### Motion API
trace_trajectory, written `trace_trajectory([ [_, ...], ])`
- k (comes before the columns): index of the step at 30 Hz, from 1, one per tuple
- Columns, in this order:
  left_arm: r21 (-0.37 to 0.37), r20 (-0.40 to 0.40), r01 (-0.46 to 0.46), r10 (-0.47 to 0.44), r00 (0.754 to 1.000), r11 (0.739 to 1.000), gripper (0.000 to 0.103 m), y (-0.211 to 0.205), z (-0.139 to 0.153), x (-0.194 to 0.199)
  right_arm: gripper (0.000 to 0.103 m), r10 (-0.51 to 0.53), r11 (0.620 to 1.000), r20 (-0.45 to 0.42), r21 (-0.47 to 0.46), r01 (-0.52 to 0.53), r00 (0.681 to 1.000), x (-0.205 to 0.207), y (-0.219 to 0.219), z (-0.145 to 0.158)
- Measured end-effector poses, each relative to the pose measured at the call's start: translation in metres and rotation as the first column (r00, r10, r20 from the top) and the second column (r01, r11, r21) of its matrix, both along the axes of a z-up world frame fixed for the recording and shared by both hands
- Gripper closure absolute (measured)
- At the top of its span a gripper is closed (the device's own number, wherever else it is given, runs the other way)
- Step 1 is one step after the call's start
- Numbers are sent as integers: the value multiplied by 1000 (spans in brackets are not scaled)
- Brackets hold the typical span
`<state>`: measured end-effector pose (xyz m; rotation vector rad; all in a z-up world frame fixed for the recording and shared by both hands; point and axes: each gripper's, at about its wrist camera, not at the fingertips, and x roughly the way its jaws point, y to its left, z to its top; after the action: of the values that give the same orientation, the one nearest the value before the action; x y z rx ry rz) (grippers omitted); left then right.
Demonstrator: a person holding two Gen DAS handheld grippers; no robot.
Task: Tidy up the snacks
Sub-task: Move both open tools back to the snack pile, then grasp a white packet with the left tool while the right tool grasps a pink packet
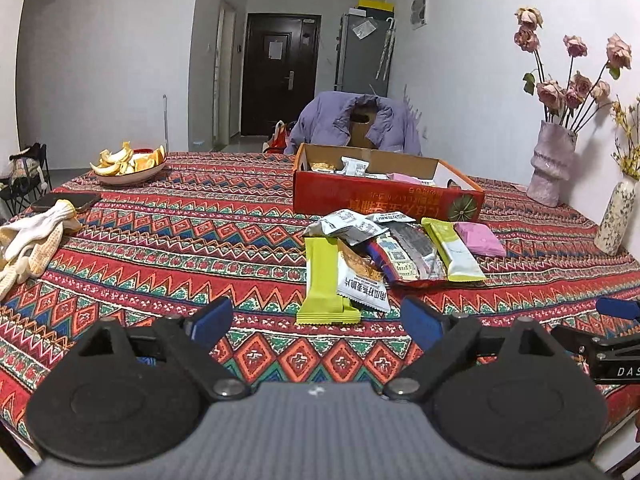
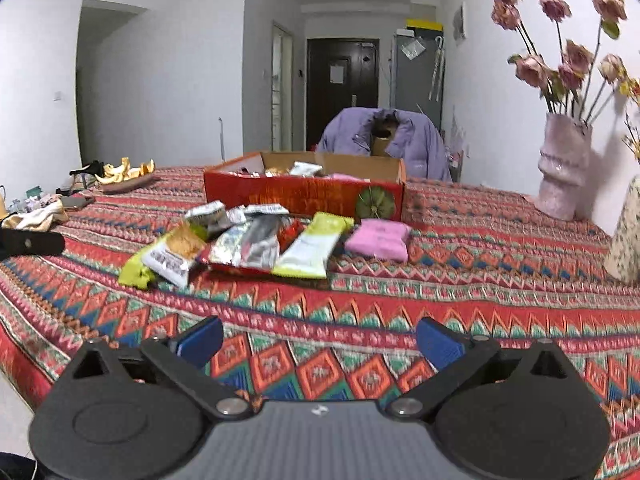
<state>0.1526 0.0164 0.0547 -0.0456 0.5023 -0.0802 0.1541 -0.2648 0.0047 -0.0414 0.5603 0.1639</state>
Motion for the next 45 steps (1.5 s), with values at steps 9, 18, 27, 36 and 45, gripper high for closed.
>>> trace_trajectory([
  [9, 18, -25, 17, -17, 1000, 1000, 10, -9, -5, 16, 0, -29, 999, 15, 36, 29, 999, 8, -7, 2],
  [18, 14, -68, 25, -24, 997, 1000, 10, -16, -7, 59, 0, -28, 996, -16, 83, 29, 999, 41, -11, 0],
  [27, 60, -71, 60, -56, 996, 996, 12, -28, -8, 119, 0, -37, 996, -58, 82, 42, 998, 85, -13, -6],
  [36, 35, -106, 78, -74, 992, 996, 17, -38, -15, 195, 2, -70, 995, -87, 60, 75, 994, 144, -20, -9],
  [45, -45, -214, 96, -103, 971, 994, 23, -31, -37, 252, 13, -121, 988, -164, 73, 134, 979, 222, -36, -32],
])
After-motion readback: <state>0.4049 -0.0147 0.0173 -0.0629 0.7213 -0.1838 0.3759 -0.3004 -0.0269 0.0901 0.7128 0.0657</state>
